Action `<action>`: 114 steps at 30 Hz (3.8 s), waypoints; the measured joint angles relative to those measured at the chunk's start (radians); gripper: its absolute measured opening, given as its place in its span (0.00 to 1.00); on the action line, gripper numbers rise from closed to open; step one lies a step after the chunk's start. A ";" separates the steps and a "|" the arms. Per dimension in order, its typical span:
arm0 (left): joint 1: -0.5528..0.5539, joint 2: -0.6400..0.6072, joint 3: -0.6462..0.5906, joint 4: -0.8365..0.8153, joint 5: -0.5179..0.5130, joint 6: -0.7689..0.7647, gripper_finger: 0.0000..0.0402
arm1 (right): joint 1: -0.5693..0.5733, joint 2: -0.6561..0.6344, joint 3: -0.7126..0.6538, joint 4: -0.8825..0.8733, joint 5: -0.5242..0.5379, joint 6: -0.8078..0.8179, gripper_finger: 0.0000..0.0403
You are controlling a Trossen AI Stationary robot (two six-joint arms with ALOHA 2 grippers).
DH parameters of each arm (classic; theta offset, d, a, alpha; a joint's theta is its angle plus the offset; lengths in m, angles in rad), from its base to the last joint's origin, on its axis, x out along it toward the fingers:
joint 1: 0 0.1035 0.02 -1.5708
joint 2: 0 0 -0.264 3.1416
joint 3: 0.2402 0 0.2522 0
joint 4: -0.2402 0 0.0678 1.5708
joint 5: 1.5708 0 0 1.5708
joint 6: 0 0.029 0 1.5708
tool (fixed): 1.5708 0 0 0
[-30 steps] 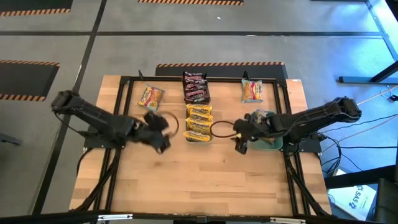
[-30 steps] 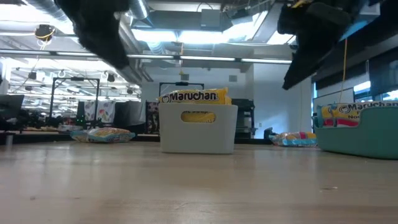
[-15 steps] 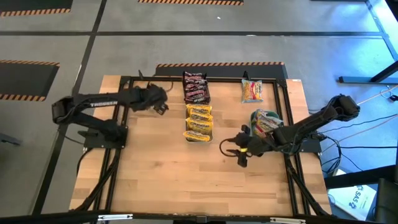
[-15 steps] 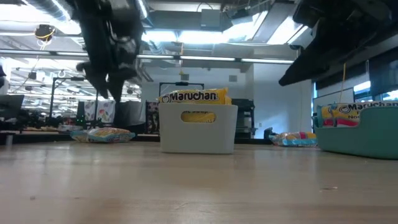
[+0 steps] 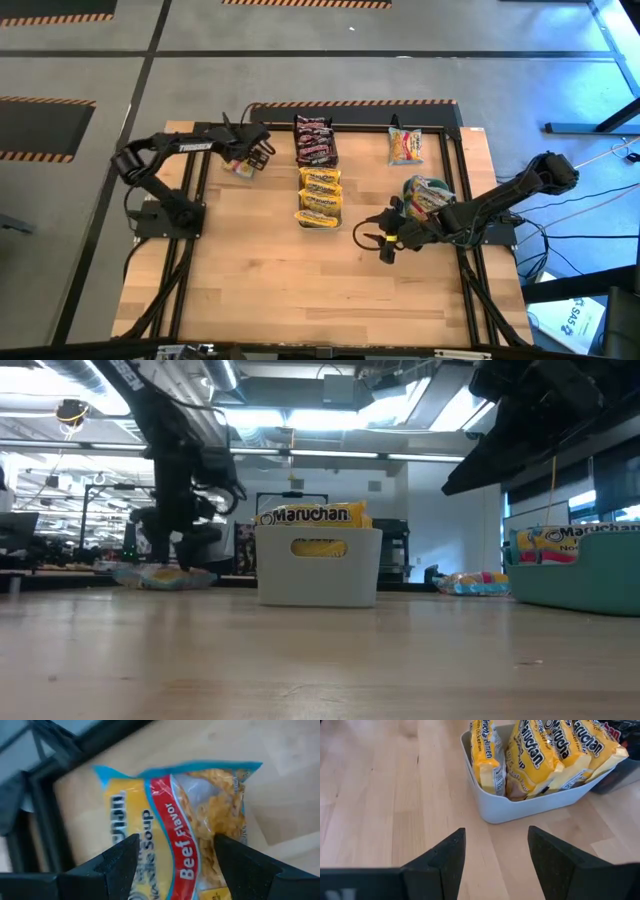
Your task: Sort Maruchan noodles
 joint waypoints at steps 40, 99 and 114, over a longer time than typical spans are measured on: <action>-1.155 0.023 -0.001 0.020 0.164 -0.231 0.64 | 0.001 0.000 -0.001 0.061 -0.122 0.006 0.49; -1.341 0.312 0.097 0.491 -0.052 -0.074 0.64 | 0.002 0.599 0.288 0.357 -0.346 0.448 0.65; -1.346 0.315 0.095 0.509 -0.066 -0.072 0.64 | -0.085 0.772 0.289 0.638 -0.496 0.634 0.88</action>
